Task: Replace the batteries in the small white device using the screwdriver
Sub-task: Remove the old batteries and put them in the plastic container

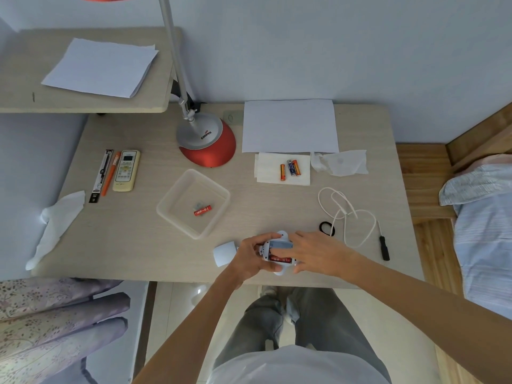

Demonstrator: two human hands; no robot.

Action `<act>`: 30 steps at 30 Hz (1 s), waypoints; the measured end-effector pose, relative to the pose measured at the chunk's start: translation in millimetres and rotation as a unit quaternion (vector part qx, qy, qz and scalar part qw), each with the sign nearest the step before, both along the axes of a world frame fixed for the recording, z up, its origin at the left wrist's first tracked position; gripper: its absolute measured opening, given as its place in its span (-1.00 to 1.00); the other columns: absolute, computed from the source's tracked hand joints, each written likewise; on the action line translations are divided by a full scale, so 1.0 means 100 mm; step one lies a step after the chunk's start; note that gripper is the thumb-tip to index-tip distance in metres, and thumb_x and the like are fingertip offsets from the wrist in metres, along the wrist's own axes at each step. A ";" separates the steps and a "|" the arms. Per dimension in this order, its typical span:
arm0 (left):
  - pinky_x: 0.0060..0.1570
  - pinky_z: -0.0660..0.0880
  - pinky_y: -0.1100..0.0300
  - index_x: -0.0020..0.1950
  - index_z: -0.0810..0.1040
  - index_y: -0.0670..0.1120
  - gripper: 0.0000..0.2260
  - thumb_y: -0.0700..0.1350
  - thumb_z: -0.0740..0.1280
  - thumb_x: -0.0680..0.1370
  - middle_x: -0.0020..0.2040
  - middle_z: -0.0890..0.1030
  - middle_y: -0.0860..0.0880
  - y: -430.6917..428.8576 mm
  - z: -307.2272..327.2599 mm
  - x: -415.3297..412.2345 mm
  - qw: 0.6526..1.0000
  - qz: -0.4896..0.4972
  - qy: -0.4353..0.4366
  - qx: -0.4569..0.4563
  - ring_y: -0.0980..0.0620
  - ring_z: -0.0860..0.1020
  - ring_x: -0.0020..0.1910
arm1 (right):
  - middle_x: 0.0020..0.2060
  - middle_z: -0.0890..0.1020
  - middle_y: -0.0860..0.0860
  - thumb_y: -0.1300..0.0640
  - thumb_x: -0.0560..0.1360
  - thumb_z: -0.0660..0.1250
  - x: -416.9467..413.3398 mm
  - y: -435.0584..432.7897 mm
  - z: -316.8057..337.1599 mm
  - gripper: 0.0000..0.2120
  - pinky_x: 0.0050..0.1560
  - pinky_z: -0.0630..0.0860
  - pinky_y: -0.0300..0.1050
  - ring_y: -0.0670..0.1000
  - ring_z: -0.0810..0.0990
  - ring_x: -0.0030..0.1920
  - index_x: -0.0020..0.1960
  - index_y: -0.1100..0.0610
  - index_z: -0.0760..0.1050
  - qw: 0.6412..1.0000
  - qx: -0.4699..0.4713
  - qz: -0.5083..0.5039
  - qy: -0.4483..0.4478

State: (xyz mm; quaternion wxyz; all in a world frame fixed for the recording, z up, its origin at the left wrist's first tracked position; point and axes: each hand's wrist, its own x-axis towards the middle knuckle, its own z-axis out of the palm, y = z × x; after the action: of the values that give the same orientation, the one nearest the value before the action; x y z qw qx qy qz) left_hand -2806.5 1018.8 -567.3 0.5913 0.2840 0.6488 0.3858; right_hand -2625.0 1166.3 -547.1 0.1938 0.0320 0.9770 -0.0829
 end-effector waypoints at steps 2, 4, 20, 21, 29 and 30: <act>0.10 0.65 0.20 0.39 0.64 0.02 -0.33 -0.33 0.69 0.33 0.15 0.72 0.15 -0.01 0.00 0.01 1.000 0.006 -0.008 0.002 0.15 0.67 0.17 | 0.18 0.59 0.05 -0.17 0.54 0.47 0.11 -0.03 -0.05 -0.31 -0.15 0.65 -0.05 0.04 0.60 0.04 0.55 -0.09 0.23 0.998 -0.009 -0.039 0.050; 0.14 0.67 0.14 0.39 0.64 0.02 -0.33 -0.32 0.70 0.33 0.19 0.72 0.06 -0.02 -0.01 0.02 1.000 0.016 -0.017 0.003 0.07 0.68 0.21 | 0.24 0.54 -0.01 -0.13 0.54 0.48 0.22 -0.12 -0.08 -0.24 -0.04 0.65 -0.04 0.01 0.57 0.13 0.61 -0.13 0.15 0.987 -0.055 -0.132 0.078; 0.13 0.58 0.20 0.31 0.71 0.11 -0.65 0.00 0.58 0.53 0.27 0.61 0.05 -0.02 -0.01 -0.04 0.889 -0.125 0.421 0.132 0.06 0.51 0.25 | 0.12 0.58 -0.10 0.20 0.42 0.54 0.16 -0.60 -0.32 -0.51 0.14 0.62 -0.03 -0.05 0.60 0.06 0.29 -0.01 0.50 0.836 -0.249 -0.460 0.165; 0.08 0.59 0.20 0.28 0.72 0.09 -0.69 -0.03 0.58 0.53 0.28 0.61 0.03 0.01 0.01 -0.06 0.868 -0.145 0.448 0.157 0.03 0.51 0.26 | 0.13 0.58 -0.10 0.20 0.43 0.54 0.16 -0.60 -0.32 -0.51 0.14 0.62 -0.05 -0.05 0.60 0.07 0.30 -0.02 0.50 0.840 -0.245 -0.456 0.164; -0.11 0.63 0.08 0.15 0.75 0.04 -0.76 -0.07 0.60 0.49 0.18 0.58 -0.01 0.29 0.13 -0.13 0.786 -0.286 0.510 0.203 -0.03 0.53 0.14 | 0.18 0.58 -0.10 0.15 0.45 0.55 0.16 -0.60 -0.32 -0.50 0.12 0.63 -0.08 -0.07 0.60 0.06 0.33 -0.01 0.50 0.852 -0.224 -0.444 0.162; -0.12 0.63 0.08 0.15 0.75 0.04 -0.76 -0.07 0.60 0.49 0.17 0.58 -0.01 0.29 0.13 -0.13 0.783 -0.290 0.511 0.203 -0.04 0.53 0.12 | 0.18 0.58 -0.10 0.14 0.45 0.55 0.16 -0.60 -0.32 -0.51 0.12 0.63 -0.09 -0.07 0.60 0.06 0.34 -0.01 0.50 0.853 -0.222 -0.443 0.162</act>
State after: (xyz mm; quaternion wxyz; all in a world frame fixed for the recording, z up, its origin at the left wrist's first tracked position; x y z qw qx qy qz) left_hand -2819.7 1048.1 -554.0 0.1857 0.7280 0.6495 0.1169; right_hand -2609.4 1106.2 -578.9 -0.0224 0.4038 0.8327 -0.3783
